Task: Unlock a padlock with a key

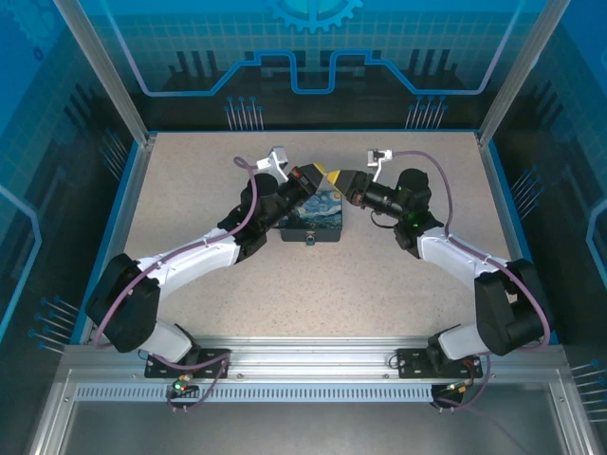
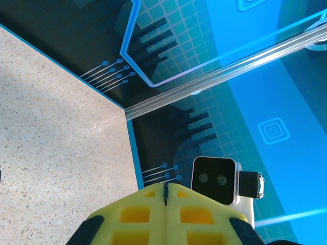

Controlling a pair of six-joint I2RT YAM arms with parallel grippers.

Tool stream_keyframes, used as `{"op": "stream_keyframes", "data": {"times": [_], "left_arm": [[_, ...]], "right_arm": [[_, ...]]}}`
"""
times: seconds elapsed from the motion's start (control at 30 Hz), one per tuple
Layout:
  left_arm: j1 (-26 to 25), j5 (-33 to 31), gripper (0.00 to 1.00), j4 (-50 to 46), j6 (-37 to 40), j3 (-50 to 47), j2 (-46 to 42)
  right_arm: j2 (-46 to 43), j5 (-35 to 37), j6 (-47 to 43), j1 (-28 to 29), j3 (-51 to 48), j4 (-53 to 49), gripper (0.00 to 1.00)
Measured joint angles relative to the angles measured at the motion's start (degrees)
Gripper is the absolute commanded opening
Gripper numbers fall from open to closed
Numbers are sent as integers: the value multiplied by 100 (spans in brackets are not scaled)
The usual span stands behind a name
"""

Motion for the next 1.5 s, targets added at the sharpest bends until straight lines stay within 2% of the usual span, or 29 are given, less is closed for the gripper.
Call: {"op": "stream_keyframes", "data": {"times": [0.23,0.5,0.73,1.03,1.3,1.43,1.5], "left_arm": [[0,-2,0,-127,-2,0,0],[-2,-2,0,-254,-20,0,0],[-22,-24,0,-256,-20,0,11],[-37,-42,0,-256,-20,11,79],[-37,-44,0,-256,-20,13,79],[-37,-70,0,-258,-20,33,81],[-37,-85,0,-260,-20,55,83]], "right_arm": [[7,-4,-70,0,7,-103,28],[17,-44,-116,0,63,-155,23],[63,-61,-133,0,66,-170,26],[66,-85,-153,0,66,-210,20],[66,-129,-153,0,66,-212,21],[66,-153,-155,0,66,-212,19],[66,-168,-175,0,66,-212,14]]}}
